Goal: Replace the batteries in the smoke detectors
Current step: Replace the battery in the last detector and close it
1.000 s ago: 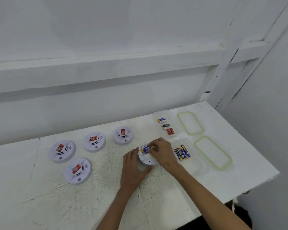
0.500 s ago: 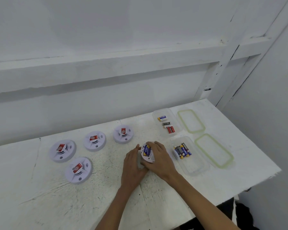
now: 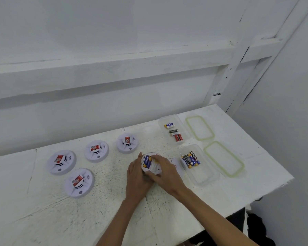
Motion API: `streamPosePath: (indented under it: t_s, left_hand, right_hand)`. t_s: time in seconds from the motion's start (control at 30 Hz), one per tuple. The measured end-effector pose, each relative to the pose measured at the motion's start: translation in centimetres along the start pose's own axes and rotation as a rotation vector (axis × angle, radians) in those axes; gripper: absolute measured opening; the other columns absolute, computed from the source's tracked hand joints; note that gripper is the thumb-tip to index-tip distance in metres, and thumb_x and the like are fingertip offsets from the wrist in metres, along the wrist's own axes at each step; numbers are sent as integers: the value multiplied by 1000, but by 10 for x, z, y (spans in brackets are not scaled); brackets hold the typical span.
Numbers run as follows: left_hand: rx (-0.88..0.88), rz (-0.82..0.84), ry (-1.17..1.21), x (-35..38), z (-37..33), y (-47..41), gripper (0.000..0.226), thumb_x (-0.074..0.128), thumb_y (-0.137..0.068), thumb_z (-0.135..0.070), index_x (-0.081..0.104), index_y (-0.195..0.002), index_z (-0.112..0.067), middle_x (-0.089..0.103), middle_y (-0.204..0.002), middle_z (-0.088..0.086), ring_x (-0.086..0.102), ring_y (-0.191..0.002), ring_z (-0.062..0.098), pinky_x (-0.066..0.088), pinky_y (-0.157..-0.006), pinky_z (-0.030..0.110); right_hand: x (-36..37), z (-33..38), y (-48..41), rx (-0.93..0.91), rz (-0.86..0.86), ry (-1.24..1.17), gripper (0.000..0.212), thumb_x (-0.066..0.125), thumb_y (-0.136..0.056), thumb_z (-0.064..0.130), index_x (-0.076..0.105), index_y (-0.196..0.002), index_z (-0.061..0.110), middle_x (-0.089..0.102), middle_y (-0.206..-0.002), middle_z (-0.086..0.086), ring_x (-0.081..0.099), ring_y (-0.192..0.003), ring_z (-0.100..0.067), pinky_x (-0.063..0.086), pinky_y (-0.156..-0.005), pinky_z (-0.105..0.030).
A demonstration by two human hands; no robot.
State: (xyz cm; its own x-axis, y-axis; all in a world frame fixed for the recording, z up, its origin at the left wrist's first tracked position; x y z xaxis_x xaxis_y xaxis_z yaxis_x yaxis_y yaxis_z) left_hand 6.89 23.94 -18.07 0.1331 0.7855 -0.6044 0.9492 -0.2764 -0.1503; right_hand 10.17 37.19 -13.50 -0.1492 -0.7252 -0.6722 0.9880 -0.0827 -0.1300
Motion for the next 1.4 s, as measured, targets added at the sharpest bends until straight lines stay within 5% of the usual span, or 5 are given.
streamPosePath:
  t_s: [0.17, 0.37, 0.7, 1.0, 1.4]
  left_hand:
    - [-118, -16, 195, -4, 10, 3, 114, 64, -64, -88, 40, -149, -16, 55, -142, 5, 52, -127, 21, 41, -111, 38]
    - [-148, 51, 190, -29, 28, 10, 117, 87, -61, -63, 33, -155, -19, 47, -138, -13, 44, -124, 3, 32, -98, 2]
    - [-143, 18, 167, -35, 24, 16, 99, 88, -67, -60, 42, -149, -28, 52, -138, -15, 48, -128, 7, 49, -106, 34]
    - [-153, 32, 136, -35, 27, 15, 97, 85, -67, -67, 45, -146, -28, 55, -139, -14, 50, -127, 8, 51, -105, 37]
    - [-112, 68, 97, -33, 25, 14, 109, 81, -73, -53, 21, -160, -25, 45, -154, -10, 44, -141, 10, 44, -114, 46]
  right_hand:
    - [-3, -8, 17, 32, -201, 114, 37, 38, -103, 31, 58, -129, 15, 53, -139, 1, 45, -133, -13, 41, -111, -29]
    - [-3, -30, 29, 112, -194, 461, 41, 65, -91, 13, 56, -130, 6, 53, -140, -14, 48, -134, -33, 48, -105, -41]
    - [7, -30, 42, 300, -214, 289, 40, 52, -102, 30, 47, -135, 6, 11, -166, -6, 23, -149, -20, 55, -85, -29]
    - [10, -32, 33, 258, -136, 480, 29, 66, -90, 25, 65, -113, 8, 48, -147, -23, 43, -137, -42, 45, -108, -50]
    - [-19, -6, 7, 204, -66, 402, 30, 64, -86, 34, 61, -96, 6, 61, -91, -6, 47, -85, -17, 34, -66, -24]
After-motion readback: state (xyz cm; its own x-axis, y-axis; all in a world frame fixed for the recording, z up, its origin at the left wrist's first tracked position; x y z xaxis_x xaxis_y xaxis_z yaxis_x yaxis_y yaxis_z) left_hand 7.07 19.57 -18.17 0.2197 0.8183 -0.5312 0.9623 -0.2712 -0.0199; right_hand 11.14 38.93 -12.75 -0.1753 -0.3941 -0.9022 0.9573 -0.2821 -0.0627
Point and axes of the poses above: each hand's wrist, its own y-axis away from the middle knuckle, its own x-axis out of the palm, z = x × y, the point moved 3 cm from there along -y, towards the middle knuckle
